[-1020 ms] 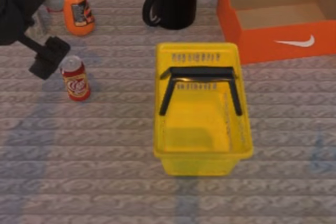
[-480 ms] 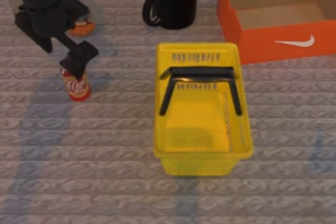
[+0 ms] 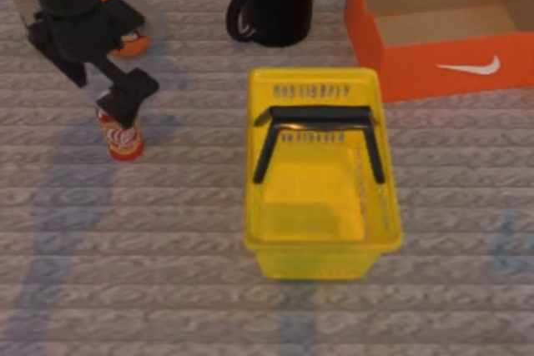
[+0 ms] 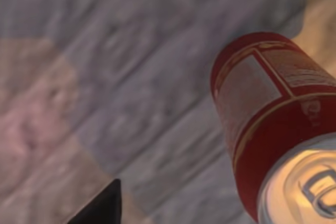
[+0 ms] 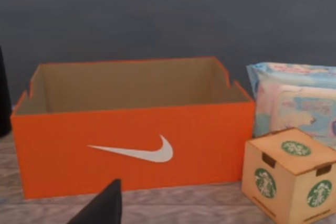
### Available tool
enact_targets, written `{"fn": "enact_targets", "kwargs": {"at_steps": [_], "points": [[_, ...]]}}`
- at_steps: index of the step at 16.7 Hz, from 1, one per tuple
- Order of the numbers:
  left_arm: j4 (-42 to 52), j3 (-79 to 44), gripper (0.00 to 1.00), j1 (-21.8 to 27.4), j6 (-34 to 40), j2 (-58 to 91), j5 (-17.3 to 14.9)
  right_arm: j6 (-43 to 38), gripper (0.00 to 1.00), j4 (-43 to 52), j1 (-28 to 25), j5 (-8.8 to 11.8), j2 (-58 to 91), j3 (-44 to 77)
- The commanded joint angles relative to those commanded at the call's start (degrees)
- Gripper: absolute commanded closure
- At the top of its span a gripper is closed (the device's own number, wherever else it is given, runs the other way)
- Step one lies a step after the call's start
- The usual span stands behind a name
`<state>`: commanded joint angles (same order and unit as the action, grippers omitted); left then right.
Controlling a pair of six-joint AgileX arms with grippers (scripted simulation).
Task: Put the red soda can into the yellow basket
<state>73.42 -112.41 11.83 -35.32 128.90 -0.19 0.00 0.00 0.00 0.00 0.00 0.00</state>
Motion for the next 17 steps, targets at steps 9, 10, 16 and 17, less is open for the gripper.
{"fn": "enact_targets", "kwargs": {"at_steps": [9,10,16,17], "points": [[-9.23,7.69,0.0,0.07,0.02,1.51,-0.02,0.0,0.0,0.0,0.0,0.0,0.0,0.0],[-9.23,7.69,0.0,0.07,0.02,1.51,-0.02,0.0,0.0,0.0,0.0,0.0,0.0,0.0],[-9.23,7.69,0.45,0.07,0.02,1.51,-0.02,0.0,0.0,0.0,0.0,0.0,0.0,0.0],[-9.23,7.69,0.53,0.07,0.02,1.51,-0.02,0.0,0.0,0.0,0.0,0.0,0.0,0.0]]}}
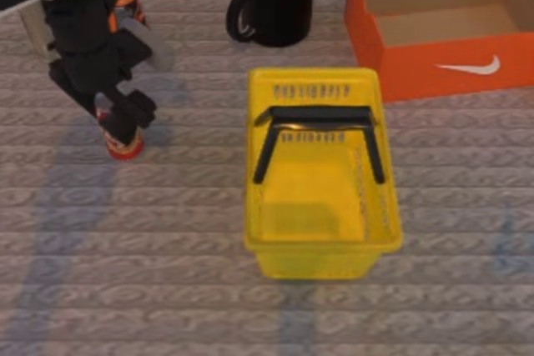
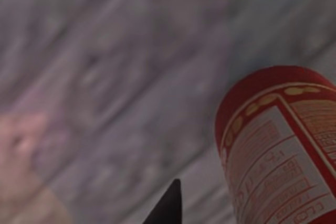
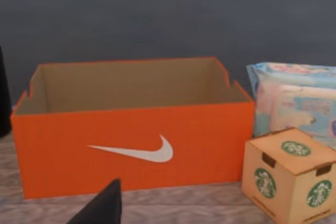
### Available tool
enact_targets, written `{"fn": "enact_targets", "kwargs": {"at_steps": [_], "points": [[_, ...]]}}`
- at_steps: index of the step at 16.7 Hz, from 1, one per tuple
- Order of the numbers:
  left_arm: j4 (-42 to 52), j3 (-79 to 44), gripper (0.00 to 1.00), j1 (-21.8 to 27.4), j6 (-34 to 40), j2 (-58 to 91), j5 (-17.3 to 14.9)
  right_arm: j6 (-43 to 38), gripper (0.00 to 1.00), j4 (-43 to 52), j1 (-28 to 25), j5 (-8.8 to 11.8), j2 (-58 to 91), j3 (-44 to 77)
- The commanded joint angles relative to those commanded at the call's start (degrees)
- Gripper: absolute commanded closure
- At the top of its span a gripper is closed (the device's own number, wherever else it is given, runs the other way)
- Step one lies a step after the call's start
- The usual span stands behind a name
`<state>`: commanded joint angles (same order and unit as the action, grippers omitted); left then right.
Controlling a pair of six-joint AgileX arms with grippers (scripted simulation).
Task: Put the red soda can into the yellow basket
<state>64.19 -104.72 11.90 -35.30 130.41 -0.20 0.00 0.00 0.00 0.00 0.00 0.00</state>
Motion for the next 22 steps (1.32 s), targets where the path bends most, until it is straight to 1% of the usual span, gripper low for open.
{"fn": "enact_targets", "kwargs": {"at_steps": [6,7,16,17,19,20,22], "points": [[0.0,0.0,0.98,0.0,0.0,0.0,0.0,0.0,0.0,0.0,0.0,0.0,0.0,0.0],[0.0,0.0,1.0,0.0,0.0,0.0,0.0,0.0,0.0,0.0,0.0,0.0,0.0,0.0],[0.0,0.03,1.0,-0.08,-0.07,-0.11,-0.01,0.0,0.0,0.0,0.0,0.0,0.0,0.0],[-0.56,0.15,1.0,0.01,0.08,-0.12,-0.46,0.0,0.0,0.0,0.0,0.0,0.0,0.0],[-3.48,0.82,1.0,0.36,0.91,-0.24,-2.74,0.0,0.0,0.0,0.0,0.0,0.0,0.0],[-5.77,1.36,1.0,0.57,1.6,-0.39,-4.48,0.0,0.0,0.0,0.0,0.0,0.0,0.0],[-11.85,2.87,1.0,1.06,3.53,-0.86,-9.03,0.0,0.0,0.0,0.0,0.0,0.0,0.0]]}}
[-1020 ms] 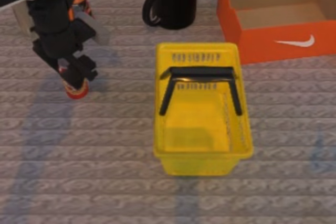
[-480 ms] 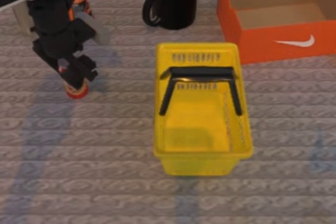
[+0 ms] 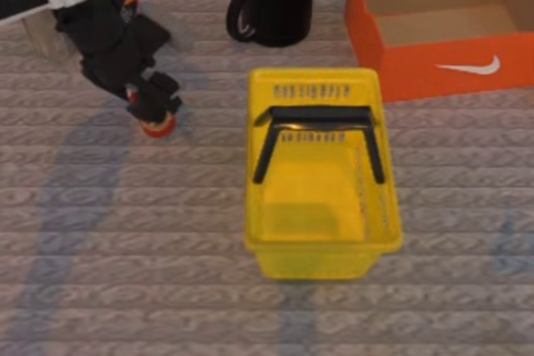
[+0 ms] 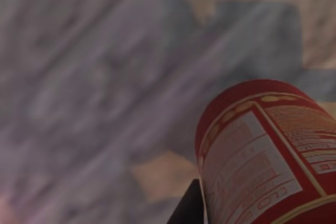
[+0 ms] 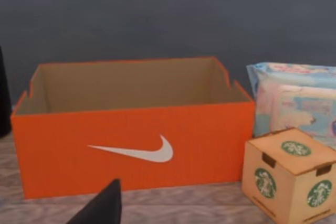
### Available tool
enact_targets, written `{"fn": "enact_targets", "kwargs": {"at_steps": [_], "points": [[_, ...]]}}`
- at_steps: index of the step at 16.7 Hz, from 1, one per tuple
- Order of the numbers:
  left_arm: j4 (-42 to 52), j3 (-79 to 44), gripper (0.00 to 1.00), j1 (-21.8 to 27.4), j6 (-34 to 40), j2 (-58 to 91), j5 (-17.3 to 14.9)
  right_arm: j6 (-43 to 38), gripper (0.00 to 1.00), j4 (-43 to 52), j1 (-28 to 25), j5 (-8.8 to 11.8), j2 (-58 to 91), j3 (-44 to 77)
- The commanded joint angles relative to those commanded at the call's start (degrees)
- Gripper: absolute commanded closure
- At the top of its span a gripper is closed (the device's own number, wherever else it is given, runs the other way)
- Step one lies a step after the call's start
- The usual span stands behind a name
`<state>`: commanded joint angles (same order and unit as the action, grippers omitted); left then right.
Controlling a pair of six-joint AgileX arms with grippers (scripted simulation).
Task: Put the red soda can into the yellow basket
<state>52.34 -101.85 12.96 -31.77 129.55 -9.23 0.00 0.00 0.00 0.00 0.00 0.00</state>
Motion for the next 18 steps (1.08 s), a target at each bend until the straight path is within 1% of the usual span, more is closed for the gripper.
{"fn": "enact_targets", "kwargs": {"at_steps": [2,4,11,13,16,18], "points": [[-7.91,2.02,1.0,0.56,2.52,-0.64,-5.76,0.0,0.0,0.0,0.0,0.0,0.0,0.0],[-17.45,4.47,1.0,1.19,5.51,-1.36,-12.44,0.0,0.0,0.0,0.0,0.0,0.0,0.0],[-57.07,15.98,1.0,3.68,17.96,-5.45,-38.62,0.0,0.0,0.0,0.0,0.0,0.0,0.0],[-67.86,19.39,1.0,4.31,21.39,-7.12,-45.67,0.0,0.0,0.0,0.0,0.0,0.0,0.0],[-81.18,23.63,1.0,5.14,25.61,-9.66,-54.77,0.0,0.0,0.0,0.0,0.0,0.0,0.0],[-87.27,25.64,1.0,5.54,27.58,-11.18,-59.32,0.0,0.0,0.0,0.0,0.0,0.0,0.0]]}}
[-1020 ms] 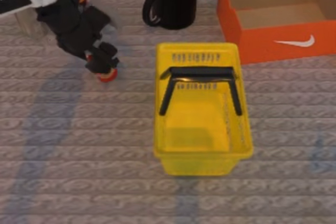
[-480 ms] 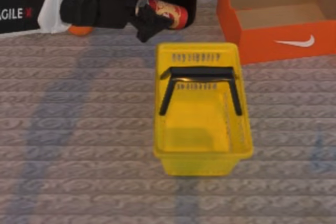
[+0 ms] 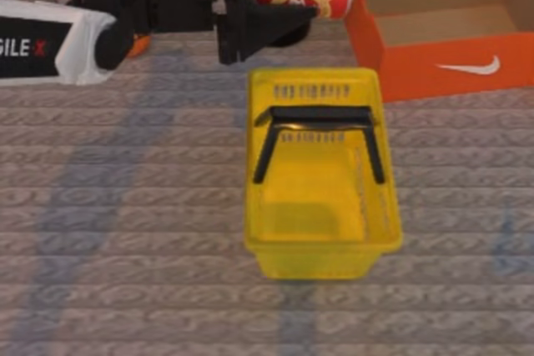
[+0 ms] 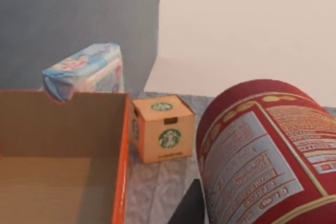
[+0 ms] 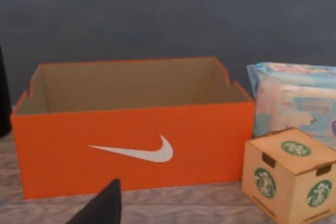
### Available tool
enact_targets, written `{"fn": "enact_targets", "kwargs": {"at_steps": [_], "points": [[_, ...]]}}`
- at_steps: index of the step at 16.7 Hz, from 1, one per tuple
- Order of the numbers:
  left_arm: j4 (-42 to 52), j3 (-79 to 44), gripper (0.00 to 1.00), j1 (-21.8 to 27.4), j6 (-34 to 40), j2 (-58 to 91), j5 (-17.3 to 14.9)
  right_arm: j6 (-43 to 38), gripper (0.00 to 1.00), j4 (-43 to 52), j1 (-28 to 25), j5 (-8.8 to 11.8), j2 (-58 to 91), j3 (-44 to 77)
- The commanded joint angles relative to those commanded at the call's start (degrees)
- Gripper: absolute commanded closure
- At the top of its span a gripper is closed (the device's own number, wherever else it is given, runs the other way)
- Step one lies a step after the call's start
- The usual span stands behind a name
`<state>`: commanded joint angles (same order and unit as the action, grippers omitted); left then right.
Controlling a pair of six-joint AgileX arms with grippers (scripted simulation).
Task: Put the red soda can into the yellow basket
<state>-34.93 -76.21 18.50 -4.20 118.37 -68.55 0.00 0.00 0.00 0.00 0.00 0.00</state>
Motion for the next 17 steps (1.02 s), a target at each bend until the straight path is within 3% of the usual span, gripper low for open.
{"fn": "enact_targets", "kwargs": {"at_steps": [4,10,17], "points": [[-4.89,1.72,1.0,0.32,1.62,-1.61,-3.94,0.0,0.0,0.0,0.0,0.0,0.0,0.0],[-5.72,1.78,1.0,0.01,1.51,-0.52,-3.98,0.0,0.0,0.0,0.0,0.0,0.0,0.0],[-21.79,6.11,1.0,-0.99,1.83,10.28,-4.11,0.0,0.0,0.0,0.0,0.0,0.0,0.0]]}}
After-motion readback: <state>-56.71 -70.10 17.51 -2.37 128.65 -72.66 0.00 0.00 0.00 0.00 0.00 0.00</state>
